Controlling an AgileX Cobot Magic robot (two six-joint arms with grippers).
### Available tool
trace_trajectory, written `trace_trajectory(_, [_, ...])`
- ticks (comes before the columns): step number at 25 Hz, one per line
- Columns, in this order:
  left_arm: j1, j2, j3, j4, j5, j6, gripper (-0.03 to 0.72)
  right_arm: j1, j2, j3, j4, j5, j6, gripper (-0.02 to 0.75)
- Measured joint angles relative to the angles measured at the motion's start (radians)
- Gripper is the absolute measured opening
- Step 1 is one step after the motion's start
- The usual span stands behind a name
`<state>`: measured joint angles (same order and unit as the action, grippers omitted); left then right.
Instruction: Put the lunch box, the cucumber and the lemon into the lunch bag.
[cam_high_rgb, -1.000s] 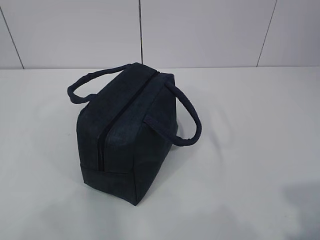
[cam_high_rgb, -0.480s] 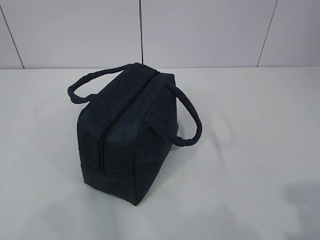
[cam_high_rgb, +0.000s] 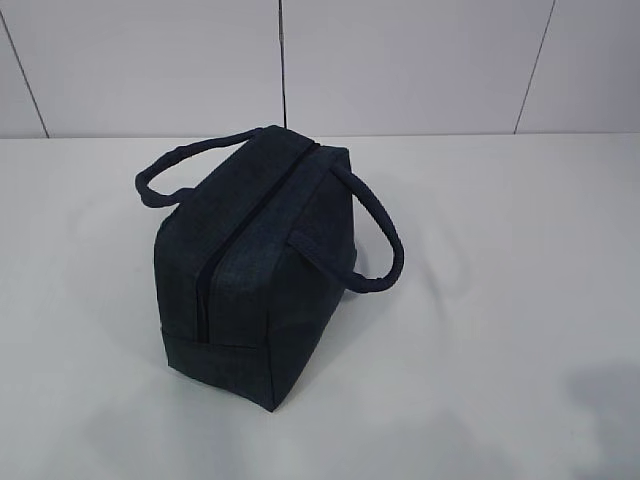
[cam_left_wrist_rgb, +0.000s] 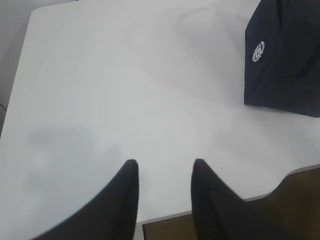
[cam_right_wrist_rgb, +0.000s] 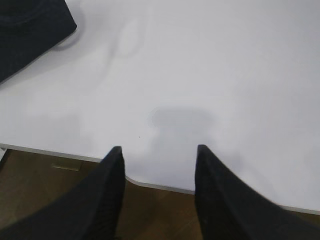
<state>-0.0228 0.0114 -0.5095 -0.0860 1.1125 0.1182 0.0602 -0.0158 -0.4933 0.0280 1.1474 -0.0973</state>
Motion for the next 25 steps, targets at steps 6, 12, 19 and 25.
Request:
trace_trajectory(6, [0.000, 0.000, 0.000, 0.000, 0.000, 0.000, 0.239, 0.000, 0.000, 0.000, 0.000, 0.000, 0.000, 0.348])
trace_trajectory(12, [0.000, 0.000, 0.000, 0.000, 0.000, 0.000, 0.239, 0.000, 0.000, 0.000, 0.000, 0.000, 0.000, 0.347])
trace_trajectory(19, [0.000, 0.000, 0.000, 0.000, 0.000, 0.000, 0.239, 0.000, 0.000, 0.000, 0.000, 0.000, 0.000, 0.348])
trace_trajectory(25, [0.000, 0.000, 0.000, 0.000, 0.000, 0.000, 0.239, 0.000, 0.000, 0.000, 0.000, 0.000, 0.000, 0.347])
